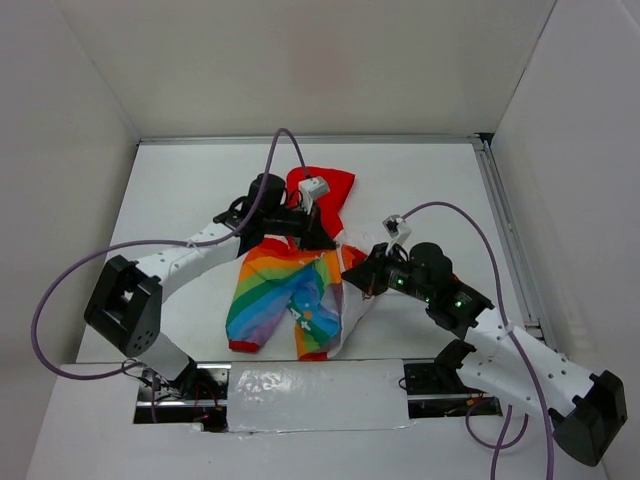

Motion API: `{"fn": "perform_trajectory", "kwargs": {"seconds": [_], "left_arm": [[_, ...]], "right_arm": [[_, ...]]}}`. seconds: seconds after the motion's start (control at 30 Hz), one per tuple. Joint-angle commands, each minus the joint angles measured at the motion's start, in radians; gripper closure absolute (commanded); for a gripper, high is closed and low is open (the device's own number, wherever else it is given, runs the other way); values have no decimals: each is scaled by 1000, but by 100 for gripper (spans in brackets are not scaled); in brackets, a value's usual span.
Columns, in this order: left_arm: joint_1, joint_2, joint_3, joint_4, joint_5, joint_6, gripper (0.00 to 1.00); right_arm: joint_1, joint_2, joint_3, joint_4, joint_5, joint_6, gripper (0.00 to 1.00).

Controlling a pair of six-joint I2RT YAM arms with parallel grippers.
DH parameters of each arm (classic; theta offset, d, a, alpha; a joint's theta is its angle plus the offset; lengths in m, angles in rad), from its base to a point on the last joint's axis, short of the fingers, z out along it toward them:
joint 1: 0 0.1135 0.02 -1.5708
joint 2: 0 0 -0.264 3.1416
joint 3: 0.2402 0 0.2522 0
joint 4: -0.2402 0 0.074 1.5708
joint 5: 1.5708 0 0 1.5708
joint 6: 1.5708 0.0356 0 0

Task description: Zip up the jacket

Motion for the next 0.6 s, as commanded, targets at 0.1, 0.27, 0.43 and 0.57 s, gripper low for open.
{"fn": "perform_trajectory", "kwargs": {"seconds": [0.1,0.27,0.43,0.57], "left_arm": [[45,103,97,-69,-202,-8,100],[105,224,183,-104,-289,-52,100],[278,420,539,-275,-388,-135,100],[407,673,897,-507,-488,-204,100]], "right_arm": [[6,-108,-10,-30,-55,-32,100],[8,-223,4,-102,-5,-32,100],[6,-352,18,-186,153,-32,100],[3,-392,26,-234,212,-25,100]]}}
